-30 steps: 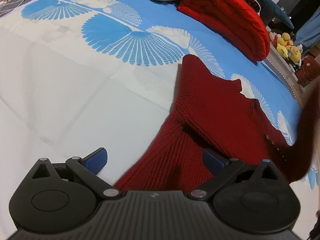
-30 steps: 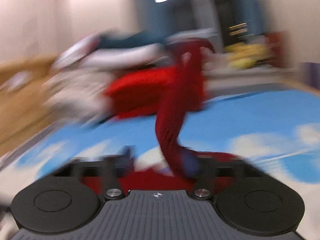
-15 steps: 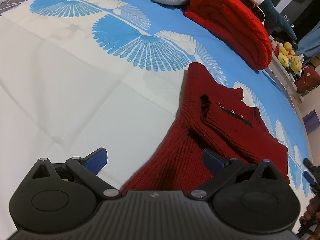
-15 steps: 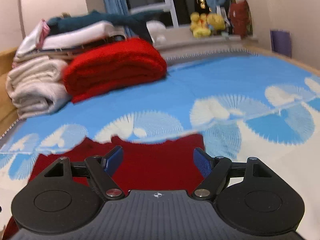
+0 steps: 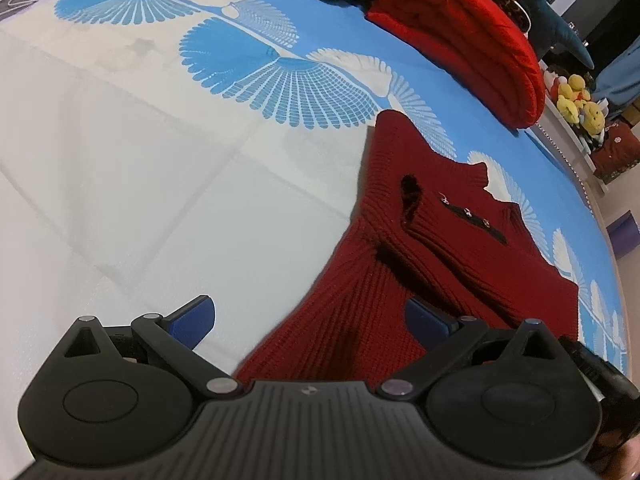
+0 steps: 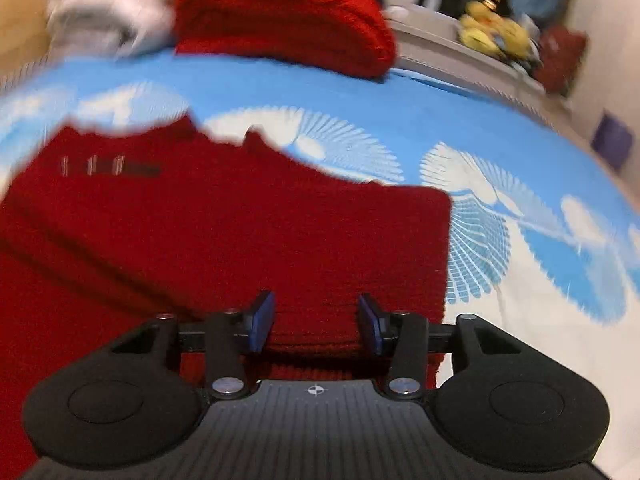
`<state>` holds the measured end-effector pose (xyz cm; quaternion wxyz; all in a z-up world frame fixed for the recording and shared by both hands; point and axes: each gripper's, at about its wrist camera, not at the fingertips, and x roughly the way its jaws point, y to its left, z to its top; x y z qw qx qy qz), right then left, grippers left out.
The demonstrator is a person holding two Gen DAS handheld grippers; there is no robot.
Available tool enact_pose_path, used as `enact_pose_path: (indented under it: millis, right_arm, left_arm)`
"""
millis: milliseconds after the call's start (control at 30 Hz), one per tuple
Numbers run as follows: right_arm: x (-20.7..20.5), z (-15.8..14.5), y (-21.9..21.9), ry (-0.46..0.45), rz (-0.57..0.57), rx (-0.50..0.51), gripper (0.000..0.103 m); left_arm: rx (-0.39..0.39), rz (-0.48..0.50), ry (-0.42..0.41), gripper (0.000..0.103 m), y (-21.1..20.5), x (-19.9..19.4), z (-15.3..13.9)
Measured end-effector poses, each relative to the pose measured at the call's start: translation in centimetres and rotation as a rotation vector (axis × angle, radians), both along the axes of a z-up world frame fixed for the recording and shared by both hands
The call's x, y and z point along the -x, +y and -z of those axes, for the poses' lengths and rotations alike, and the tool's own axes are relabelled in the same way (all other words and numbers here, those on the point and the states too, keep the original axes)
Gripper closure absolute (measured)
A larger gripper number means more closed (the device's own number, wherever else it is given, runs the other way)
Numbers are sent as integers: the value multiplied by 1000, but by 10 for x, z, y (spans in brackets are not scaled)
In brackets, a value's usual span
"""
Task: Fold small clothes
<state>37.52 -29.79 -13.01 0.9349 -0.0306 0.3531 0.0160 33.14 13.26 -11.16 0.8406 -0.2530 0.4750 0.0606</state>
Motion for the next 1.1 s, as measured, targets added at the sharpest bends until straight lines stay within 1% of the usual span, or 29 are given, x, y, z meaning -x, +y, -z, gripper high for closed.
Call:
enact_pose_path:
  millis: [33, 67, 100, 133, 167, 200, 233, 267, 300, 367, 400, 433, 467, 533, 567, 600, 633, 700, 833, 900, 967, 1033, 1100]
  right_arm:
    - [-1, -1, -8, -12, 43, -36, 45]
    - [-2, 1, -16, -5, 82, -69, 45]
    - [-5, 7, -23, 36, 107, -95, 45]
    - [-7, 17, -27, 71, 106, -105, 44]
    - [-4, 25, -25, 53, 70, -69, 44]
    - [1, 28, -15, 22, 17, 16, 44]
    - [4, 28, -8, 13, -9, 76, 43]
    - [6, 25, -2, 14, -11, 102, 43]
    - [7, 19, -1, 26, -6, 84, 42]
    - [10, 9, -3, 37, -11, -9, 35]
    - [10, 9, -2, 54, -4, -25, 27]
    - [9, 12, 0, 86, 6, 6, 25]
    - [9, 20, 4, 103, 0, 57, 25]
    - [21, 27, 17, 52, -35, 152, 24]
    - [25, 25, 21, 53, -38, 178, 24]
    - [27, 18, 20, 65, -32, 173, 24]
    - [28, 9, 15, 64, -17, 144, 24]
    - [42, -8, 2, 29, 46, 80, 22]
    - [97, -29, -22, -24, 146, 1, 18]
    - [129, -29, -34, -20, 181, -24, 17]
    - [157, -21, -47, 2, 214, -46, 17]
    - [181, -14, -62, 37, 260, -73, 17]
    - [203, -11, -79, 45, 325, -109, 17]
  left_arm:
    - [-4, 1, -1, 1, 0, 0, 0]
    - [-8, 1, -1, 1, 0, 0, 0]
    - [-9, 0, 0, 1, -1, 0, 0]
    - [-8, -1, 1, 1, -1, 0, 1]
    - [-9, 1, 4, 1, -2, 0, 2]
    - [-14, 4, 7, 1, -3, -1, 2]
    - [-19, 7, 10, 1, -5, -1, 3]
    - [-27, 11, 12, 1, -6, -1, 3]
    - [-33, 15, 10, 1, -8, -2, 2]
    - [-48, 23, 5, 1, -12, -2, 2]
    - [-58, 29, 2, 1, -15, -2, 1]
    - [-70, 37, 0, 1, -18, -3, 1]
    - [-82, 47, -5, 1, -21, -2, 1]
    - [-113, 67, -11, 1, -27, -2, -1]
    - [-125, 76, -15, 1, -29, -2, -1]
    - [-137, 86, -24, 1, -31, 0, -3]
    - [-149, 92, -31, 1, -31, 1, -4]
    - [-167, 99, -38, 1, -31, 3, -5]
    - [-172, 104, -40, 1, -27, 8, -7]
    - [-177, 109, -39, 1, -25, 12, -7]
    - [-190, 113, -41, 1, -24, 18, -8]
    - [-206, 122, -45, 1, -23, 25, -10]
    - [-231, 136, -44, 1, -22, 34, -9]
